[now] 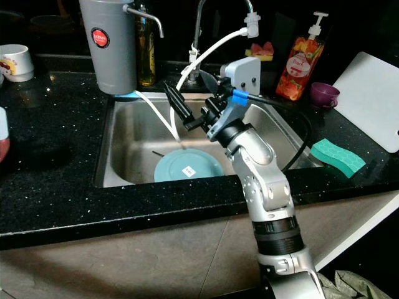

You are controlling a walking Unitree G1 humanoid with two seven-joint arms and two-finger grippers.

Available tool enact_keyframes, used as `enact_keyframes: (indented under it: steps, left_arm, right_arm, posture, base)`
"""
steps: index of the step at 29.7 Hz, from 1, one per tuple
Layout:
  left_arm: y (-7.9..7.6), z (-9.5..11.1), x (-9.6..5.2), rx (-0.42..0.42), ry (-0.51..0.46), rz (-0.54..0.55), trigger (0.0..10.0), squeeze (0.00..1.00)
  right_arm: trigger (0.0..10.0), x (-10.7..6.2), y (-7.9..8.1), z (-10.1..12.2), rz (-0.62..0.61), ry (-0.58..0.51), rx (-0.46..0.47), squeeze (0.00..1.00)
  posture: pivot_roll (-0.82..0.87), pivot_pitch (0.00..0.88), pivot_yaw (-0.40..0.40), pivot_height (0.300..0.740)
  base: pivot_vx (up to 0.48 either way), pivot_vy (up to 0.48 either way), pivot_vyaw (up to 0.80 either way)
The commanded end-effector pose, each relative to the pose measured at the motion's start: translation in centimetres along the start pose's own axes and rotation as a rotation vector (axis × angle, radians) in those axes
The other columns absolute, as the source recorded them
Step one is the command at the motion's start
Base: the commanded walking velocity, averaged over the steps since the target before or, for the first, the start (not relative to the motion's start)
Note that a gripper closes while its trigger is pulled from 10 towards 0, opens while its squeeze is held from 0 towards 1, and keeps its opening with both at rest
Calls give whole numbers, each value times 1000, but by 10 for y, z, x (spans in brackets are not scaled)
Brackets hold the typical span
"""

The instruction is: Kitchen organization

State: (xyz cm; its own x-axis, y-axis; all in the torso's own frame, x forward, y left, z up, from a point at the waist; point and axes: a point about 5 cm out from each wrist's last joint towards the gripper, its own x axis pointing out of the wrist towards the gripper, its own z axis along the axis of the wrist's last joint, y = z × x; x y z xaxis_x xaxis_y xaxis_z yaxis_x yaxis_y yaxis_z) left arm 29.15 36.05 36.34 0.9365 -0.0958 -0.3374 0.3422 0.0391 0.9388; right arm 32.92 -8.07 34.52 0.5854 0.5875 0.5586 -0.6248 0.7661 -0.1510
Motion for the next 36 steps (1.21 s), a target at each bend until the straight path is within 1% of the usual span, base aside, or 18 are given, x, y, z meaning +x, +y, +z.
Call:
enact_keyframes:
  steps: [1,3,4,5,6,11,13,16,17,18,19,21,24,26,30,31,33,36]
  left_arm:
    - [5,5,-1,22,-21,15,0,0]
    - [14,11,-4,37,-48,50,0,0]
    - [18,14,-5,37,-62,70,2078,0]
    - [21,16,-5,37,-71,84,2078,0]
    - [27,21,-6,49,-85,116,10000,0]
    - [58,58,-7,98,-224,286,10000,0]
    - [62,63,-6,94,-251,307,10000,0]
    - [75,91,1,23,-404,396,10000,0]
    - [75,91,1,23,-404,396,10000,0]
    - [82,111,8,-39,-510,428,10000,0]
    - [82,111,8,-39,-510,428,10000,0]
    - [90,142,19,-126,-662,429,10000,0]
    - [90,182,44,-354,-848,321,10000,0]
    - [90,185,45,-367,-857,311,10000,0]
    - [80,211,73,-571,-915,104,10000,0]
    - [80,211,73,-571,-915,104,10000,0]
    - [62,218,95,-672,-875,-74,10000,0]
    - [49,221,106,-720,-846,-162,10000,0]
  right_arm:
    - [10000,-1,-2,0,-7,1,3,0]
    - [10000,-1,-1,-1,-6,3,6,0]
    - [10000,0,-1,-1,-6,3,7,0]
    - [10000,0,-1,-1,-6,3,7,0]
    - [10000,0,-1,-1,-5,4,7,0]
    - [10000,1,-2,-1,-10,6,4,0]
    - [10000,1,-3,-1,-10,7,4,0]
    - [10000,2,-3,-2,-9,14,-2,0]
    - [10000,2,-3,-2,-9,14,-2,0]
    - [10000,2,-2,-3,4,22,-26,0]
    - [10000,2,-2,-3,4,22,-26,0]
    - [10000,3,1,-7,29,44,-99,0]
    - [10000,0,5,-14,48,73,-173,0]
    - [10000,0,5,-15,49,74,-178,0]
    - [10000,-7,8,-27,42,117,-165,0]
    - [10000,-7,8,-27,42,117,-165,0]
    - [10000,-11,9,-35,22,150,-171,0]
    - [10000,-14,10,-40,6,173,-187,0]
  posture:
    - [262,143,-128,740]
    - [262,143,-128,740]
    - [262,144,-130,740]
    - [262,144,-130,740]
    - [262,144,-130,740]
    - [261,145,-133,740]
    - [261,145,-133,740]
    - [252,149,-137,740]
    - [252,149,-137,740]
    - [243,153,-133,740]
    - [243,153,-133,740]
    - [239,157,-126,740]
    - [229,166,-105,740]
    - [229,166,-105,740]
    - [211,180,-52,740]
    - [211,180,-52,740]
    - [201,193,-20,740]
    - [195,199,-2,740]
  base:
    - [0,0,0]
    - [0,0,0]
    - [0,0,0]
    - [0,0,0]
    - [0,0,0]
    - [0,0,0]
    - [0,0,0]
    - [0,0,0]
    - [0,0,0]
    - [0,0,0]
    - [0,0,0]
    - [0,0,0]
    - [0,0,0]
    - [0,0,0]
    - [0,0,0]
    - [0,0,0]
    - [0,0,0]
    - [0,0,0]
